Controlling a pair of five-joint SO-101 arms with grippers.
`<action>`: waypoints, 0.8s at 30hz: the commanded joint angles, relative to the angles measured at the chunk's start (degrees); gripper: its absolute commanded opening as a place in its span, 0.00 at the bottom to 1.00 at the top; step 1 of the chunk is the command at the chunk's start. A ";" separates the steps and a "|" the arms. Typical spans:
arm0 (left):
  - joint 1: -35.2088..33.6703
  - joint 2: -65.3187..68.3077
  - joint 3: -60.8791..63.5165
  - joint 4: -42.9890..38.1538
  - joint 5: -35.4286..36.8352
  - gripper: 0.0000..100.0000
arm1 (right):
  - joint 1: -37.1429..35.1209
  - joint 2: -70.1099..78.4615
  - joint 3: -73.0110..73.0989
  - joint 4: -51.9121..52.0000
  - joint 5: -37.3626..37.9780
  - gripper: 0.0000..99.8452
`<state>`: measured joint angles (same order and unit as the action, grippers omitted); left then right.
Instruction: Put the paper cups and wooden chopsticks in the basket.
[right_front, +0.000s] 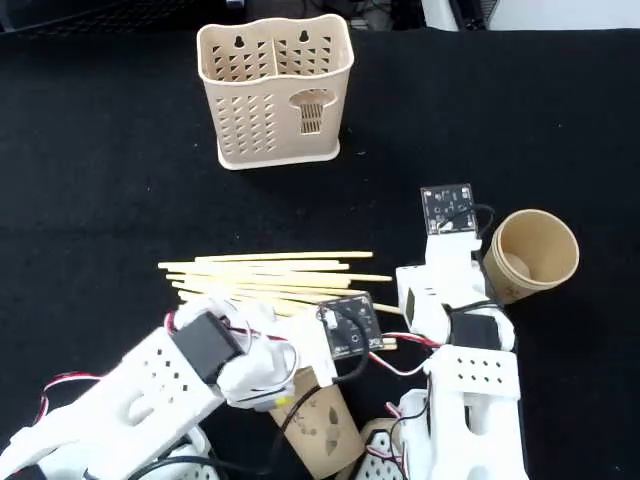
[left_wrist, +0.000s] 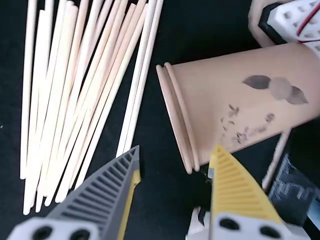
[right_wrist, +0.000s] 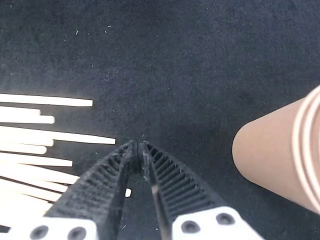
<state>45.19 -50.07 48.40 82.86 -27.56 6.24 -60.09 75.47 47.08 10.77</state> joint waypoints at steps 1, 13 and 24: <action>-2.86 -0.09 0.92 -4.75 -0.70 0.23 | 0.70 -0.75 -0.92 -1.23 -0.53 0.01; -1.10 -0.09 3.65 -5.71 -4.22 0.23 | 0.70 -0.75 -1.19 -1.23 -0.53 0.01; 6.20 -0.09 5.41 -5.71 -4.22 0.23 | 0.70 -0.75 -1.01 -1.23 -0.53 0.01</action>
<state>50.29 -50.33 53.49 77.85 -31.16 6.24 -60.09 75.47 47.08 10.77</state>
